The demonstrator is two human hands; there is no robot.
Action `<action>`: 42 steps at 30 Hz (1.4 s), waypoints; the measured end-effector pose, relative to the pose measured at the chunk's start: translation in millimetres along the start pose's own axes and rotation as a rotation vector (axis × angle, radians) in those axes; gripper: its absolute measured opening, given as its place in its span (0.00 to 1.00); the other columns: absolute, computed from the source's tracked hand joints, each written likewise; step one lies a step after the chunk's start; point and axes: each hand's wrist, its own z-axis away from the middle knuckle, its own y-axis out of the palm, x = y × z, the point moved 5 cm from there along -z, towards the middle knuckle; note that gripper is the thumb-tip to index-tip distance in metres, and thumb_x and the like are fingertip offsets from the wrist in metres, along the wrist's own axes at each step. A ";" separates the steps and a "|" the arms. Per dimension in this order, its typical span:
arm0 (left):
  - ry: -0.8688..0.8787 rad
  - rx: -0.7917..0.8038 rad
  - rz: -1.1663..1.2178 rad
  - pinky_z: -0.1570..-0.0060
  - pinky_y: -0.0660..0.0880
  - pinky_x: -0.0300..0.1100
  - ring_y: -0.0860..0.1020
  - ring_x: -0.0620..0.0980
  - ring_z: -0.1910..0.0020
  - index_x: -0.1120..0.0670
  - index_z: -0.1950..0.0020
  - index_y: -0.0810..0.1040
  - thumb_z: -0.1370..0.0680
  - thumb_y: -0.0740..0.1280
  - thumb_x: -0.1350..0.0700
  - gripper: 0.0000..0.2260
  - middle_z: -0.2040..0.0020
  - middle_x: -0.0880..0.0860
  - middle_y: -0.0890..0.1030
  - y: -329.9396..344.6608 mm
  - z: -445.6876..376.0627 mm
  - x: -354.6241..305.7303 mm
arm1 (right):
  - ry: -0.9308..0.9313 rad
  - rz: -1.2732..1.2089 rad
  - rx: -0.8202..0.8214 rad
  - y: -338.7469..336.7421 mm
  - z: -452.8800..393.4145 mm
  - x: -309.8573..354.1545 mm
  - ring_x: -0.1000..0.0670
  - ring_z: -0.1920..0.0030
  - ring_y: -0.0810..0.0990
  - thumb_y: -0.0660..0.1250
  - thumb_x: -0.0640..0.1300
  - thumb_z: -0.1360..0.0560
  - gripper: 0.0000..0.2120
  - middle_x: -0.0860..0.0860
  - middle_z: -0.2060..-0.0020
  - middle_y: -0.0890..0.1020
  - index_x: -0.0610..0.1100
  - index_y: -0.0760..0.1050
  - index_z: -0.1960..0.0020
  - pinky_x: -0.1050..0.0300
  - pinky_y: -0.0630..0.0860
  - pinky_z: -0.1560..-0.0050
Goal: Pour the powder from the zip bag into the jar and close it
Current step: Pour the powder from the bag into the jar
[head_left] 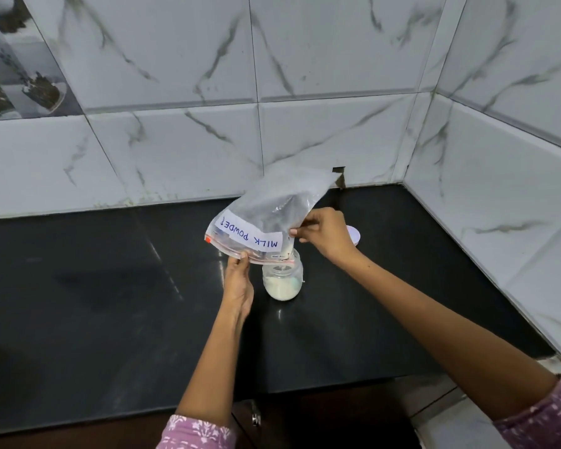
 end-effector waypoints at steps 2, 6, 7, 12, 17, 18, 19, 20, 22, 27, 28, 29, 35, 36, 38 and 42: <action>0.016 -0.005 0.000 0.27 0.58 0.48 0.68 0.53 0.33 0.60 0.28 0.64 0.19 0.57 0.62 0.19 0.32 0.59 0.71 -1.1 0.6 0.8 | 0.000 -0.029 -0.021 0.9 0.7 -2.4 0.50 0.62 0.84 0.70 0.32 0.28 0.01 0.43 0.62 0.83 0.33 0.79 0.57 0.69 0.79 0.64; 0.046 -0.008 0.015 0.30 0.61 0.45 0.69 0.51 0.35 0.60 0.28 0.64 0.19 0.57 0.63 0.19 0.36 0.56 0.73 -0.6 0.4 1.1 | 0.023 -0.068 -0.058 0.3 1.0 -9.8 0.48 0.61 0.84 0.68 0.33 0.26 0.03 0.41 0.61 0.83 0.32 0.78 0.54 0.66 0.81 0.63; 0.057 -0.005 0.019 0.30 0.62 0.45 0.69 0.51 0.35 0.60 0.28 0.64 0.19 0.57 0.63 0.18 0.35 0.57 0.73 0.4 -0.9 1.9 | 0.035 -0.080 -0.074 0.2 -0.2 -11.1 0.48 0.59 0.85 0.67 0.33 0.26 0.04 0.41 0.59 0.83 0.32 0.77 0.54 0.64 0.81 0.62; 0.069 -0.029 0.020 0.34 0.65 0.42 0.71 0.48 0.38 0.58 0.29 0.65 0.19 0.57 0.63 0.18 0.37 0.54 0.74 0.8 -1.0 6.8 | 0.190 -0.163 0.004 7.5 8.0 -30.1 0.47 0.63 0.84 0.68 0.35 0.26 0.08 0.41 0.56 0.82 0.38 0.72 0.49 0.62 0.80 0.66; 0.041 -0.051 0.044 0.33 0.65 0.43 0.72 0.47 0.39 0.56 0.29 0.66 0.19 0.58 0.62 0.18 0.36 0.53 0.74 -1.0 -2.5 10.5 | 0.268 0.005 0.059 18.1 18.1 -50.6 0.53 0.69 0.79 0.72 0.37 0.29 0.04 0.43 0.62 0.82 0.40 0.78 0.55 0.68 0.75 0.74; 0.035 -0.057 0.048 0.33 0.65 0.43 0.72 0.48 0.39 0.57 0.29 0.66 0.19 0.58 0.62 0.18 0.36 0.54 0.74 -1.5 -3.2 11.5 | 0.264 0.016 0.054 20.2 18.1 -51.5 0.53 0.68 0.80 0.72 0.37 0.29 0.03 0.43 0.62 0.82 0.40 0.79 0.56 0.68 0.75 0.74; 0.033 -0.063 0.051 0.33 0.65 0.43 0.72 0.48 0.38 0.57 0.29 0.66 0.19 0.58 0.62 0.18 0.35 0.54 0.74 -1.8 -3.6 11.8 | 0.255 0.024 0.050 22.3 17.8 -51.4 0.52 0.67 0.81 0.72 0.37 0.29 0.02 0.43 0.62 0.83 0.40 0.80 0.57 0.68 0.75 0.74; 0.032 -0.068 0.053 0.32 0.64 0.44 0.72 0.48 0.38 0.58 0.29 0.66 0.19 0.58 0.62 0.18 0.35 0.54 0.74 -2.3 -4.2 11.9 | 0.245 0.026 0.047 24.0 17.2 -50.4 0.52 0.65 0.81 0.72 0.37 0.29 0.01 0.44 0.62 0.83 0.40 0.81 0.57 0.66 0.76 0.73; 0.026 -0.078 0.058 0.32 0.63 0.44 0.71 0.48 0.38 0.57 0.29 0.66 0.19 0.57 0.62 0.17 0.36 0.53 0.74 -3.7 -6.2 12.4 | 0.233 0.046 0.047 27.3 14.1 -47.3 0.51 0.61 0.81 0.72 0.38 0.29 0.01 0.46 0.62 0.83 0.41 0.81 0.57 0.61 0.79 0.69; 0.014 -0.096 0.083 0.38 0.67 0.37 0.75 0.43 0.45 0.53 0.32 0.69 0.19 0.58 0.62 0.16 0.39 0.51 0.75 -6.3 -8.3 12.3 | 0.199 0.130 0.027 32.4 5.6 -42.3 0.50 0.60 0.79 0.68 0.37 0.27 0.03 0.48 0.62 0.81 0.42 0.80 0.58 0.52 0.78 0.57; 0.008 -0.100 0.089 0.37 0.66 0.38 0.75 0.44 0.43 0.54 0.32 0.69 0.19 0.58 0.61 0.16 0.38 0.52 0.75 -7.2 -8.4 13.9 | 0.183 0.167 0.047 34.2 4.9 -41.0 0.50 0.60 0.79 0.68 0.37 0.27 0.03 0.48 0.62 0.82 0.41 0.80 0.57 0.51 0.78 0.55; 0.005 -0.109 0.095 0.37 0.66 0.38 0.74 0.45 0.42 0.54 0.31 0.69 0.19 0.59 0.61 0.16 0.38 0.52 0.75 -8.7 -8.3 15.0 | 0.174 0.196 0.063 36.4 4.4 -41.3 0.50 0.60 0.79 0.67 0.38 0.26 0.03 0.48 0.60 0.83 0.41 0.80 0.56 0.51 0.78 0.55; 0.005 -0.111 0.101 0.46 0.71 0.34 0.76 0.40 0.48 0.53 0.34 0.71 0.20 0.59 0.61 0.14 0.45 0.47 0.79 -10.6 -9.1 16.7 | 0.203 0.211 0.031 38.0 3.0 -46.6 0.46 0.55 0.81 0.68 0.39 0.27 0.03 0.44 0.56 0.84 0.41 0.80 0.55 0.46 0.79 0.49; 0.001 -0.114 0.106 0.46 0.71 0.34 0.76 0.40 0.48 0.52 0.34 0.71 0.20 0.59 0.61 0.14 0.46 0.47 0.79 -10.4 -9.4 17.3 | 0.209 0.200 0.026 37.7 3.4 -47.5 0.45 0.55 0.81 0.69 0.39 0.27 0.03 0.44 0.56 0.84 0.40 0.80 0.55 0.46 0.79 0.49; -0.004 -0.120 0.113 0.47 0.71 0.34 0.76 0.40 0.48 0.54 0.33 0.70 0.20 0.59 0.61 0.15 0.46 0.47 0.79 -10.5 -10.6 19.0 | 0.219 0.143 0.020 36.8 5.5 -49.5 0.45 0.54 0.82 0.69 0.38 0.27 0.02 0.44 0.58 0.83 0.40 0.80 0.56 0.48 0.79 0.49; -0.010 -0.137 0.119 0.47 0.71 0.33 0.76 0.41 0.48 0.55 0.33 0.70 0.19 0.59 0.61 0.15 0.41 0.51 0.77 -10.2 -10.6 19.5 | 0.273 -0.072 -0.029 26.7 4.3 -52.5 0.51 0.57 0.80 0.72 0.39 0.29 0.06 0.48 0.59 0.81 0.40 0.80 0.52 0.57 0.80 0.56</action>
